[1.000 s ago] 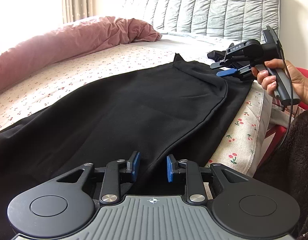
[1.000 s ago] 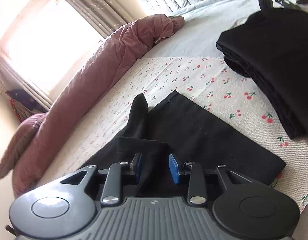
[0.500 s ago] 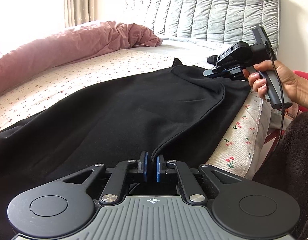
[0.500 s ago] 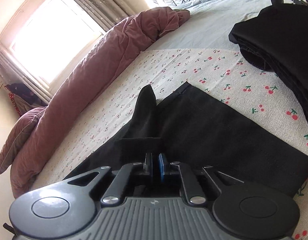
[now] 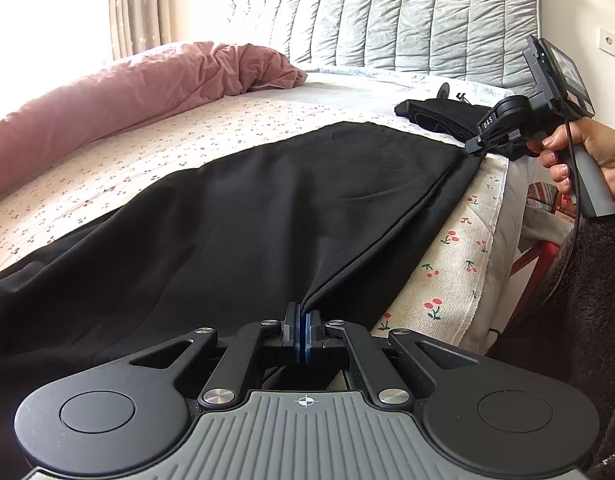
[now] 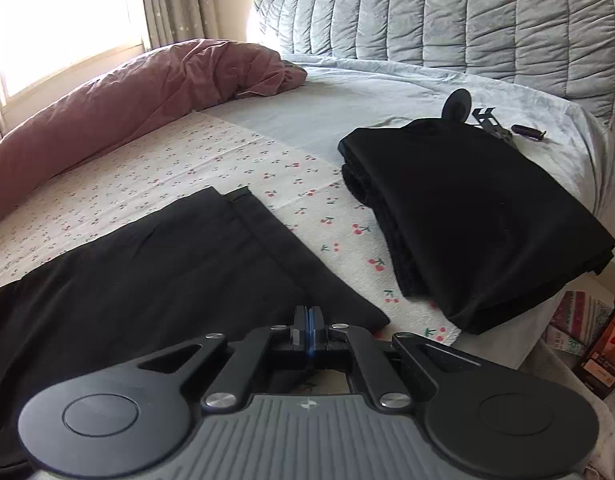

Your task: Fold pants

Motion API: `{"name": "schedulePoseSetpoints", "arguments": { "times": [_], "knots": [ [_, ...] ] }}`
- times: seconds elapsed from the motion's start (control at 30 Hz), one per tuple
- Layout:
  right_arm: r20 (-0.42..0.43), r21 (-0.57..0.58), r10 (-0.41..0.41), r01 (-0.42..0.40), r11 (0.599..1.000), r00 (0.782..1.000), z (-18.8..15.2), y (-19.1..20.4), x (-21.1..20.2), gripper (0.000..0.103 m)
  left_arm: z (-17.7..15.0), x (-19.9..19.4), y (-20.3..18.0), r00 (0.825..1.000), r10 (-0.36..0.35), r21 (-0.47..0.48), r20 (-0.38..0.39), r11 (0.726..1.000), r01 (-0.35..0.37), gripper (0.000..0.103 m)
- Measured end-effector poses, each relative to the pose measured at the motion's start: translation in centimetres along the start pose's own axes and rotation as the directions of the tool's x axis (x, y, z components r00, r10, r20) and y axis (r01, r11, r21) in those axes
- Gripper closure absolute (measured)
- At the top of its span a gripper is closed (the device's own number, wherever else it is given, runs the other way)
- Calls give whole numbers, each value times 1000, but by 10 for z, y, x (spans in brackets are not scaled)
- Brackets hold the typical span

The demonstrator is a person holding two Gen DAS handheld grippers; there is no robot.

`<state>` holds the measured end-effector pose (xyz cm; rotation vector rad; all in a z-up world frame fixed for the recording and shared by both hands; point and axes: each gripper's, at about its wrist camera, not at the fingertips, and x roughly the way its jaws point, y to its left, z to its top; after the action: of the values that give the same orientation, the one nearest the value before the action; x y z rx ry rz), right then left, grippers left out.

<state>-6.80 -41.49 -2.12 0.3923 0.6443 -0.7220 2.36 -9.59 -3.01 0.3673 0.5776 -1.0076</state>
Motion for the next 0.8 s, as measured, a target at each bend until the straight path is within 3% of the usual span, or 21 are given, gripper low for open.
{"name": "schedulePoseSetpoints", "arguments": {
  "times": [0.17, 0.2, 0.23, 0.3, 0.47, 0.57, 0.73, 0.8],
  "knots": [
    [2, 61, 84, -84, 995, 996, 4, -18, -1, 100, -2, 0, -1, 1000, 3, -1, -5, 1000, -3, 103],
    [7, 78, 111, -111, 991, 994, 6, -21, -1, 87, -2, 0, -1, 1000, 5, -2, -8, 1000, -5, 103],
    [19, 99, 148, -149, 984, 989, 9, -24, -2, 84, -1, 1, -1, 1000, 6, -3, -9, 1000, -6, 103],
    [25, 112, 206, -207, 972, 978, 18, -26, 3, 66, -1, 1, -1, 1000, 6, -5, -10, 1000, -6, 103],
    [-27, 96, 297, -293, 951, 954, 38, -24, 27, 62, -2, 3, 1, 1000, 0, -15, -13, 1000, 0, 103],
    [-82, 60, 291, -287, 956, 953, 41, -18, 47, 54, -2, 4, 3, 1000, -5, -20, -15, 1000, 5, 103],
    [-102, -97, 223, -233, 968, 970, 31, 8, 54, 57, -2, 5, 6, 1000, -17, -27, -15, 1000, 16, 103],
    [-104, -176, 211, -227, 958, 972, 25, 18, 48, 81, -2, 6, 6, 1000, -19, -26, -14, 999, 19, 103]
  ]
}}
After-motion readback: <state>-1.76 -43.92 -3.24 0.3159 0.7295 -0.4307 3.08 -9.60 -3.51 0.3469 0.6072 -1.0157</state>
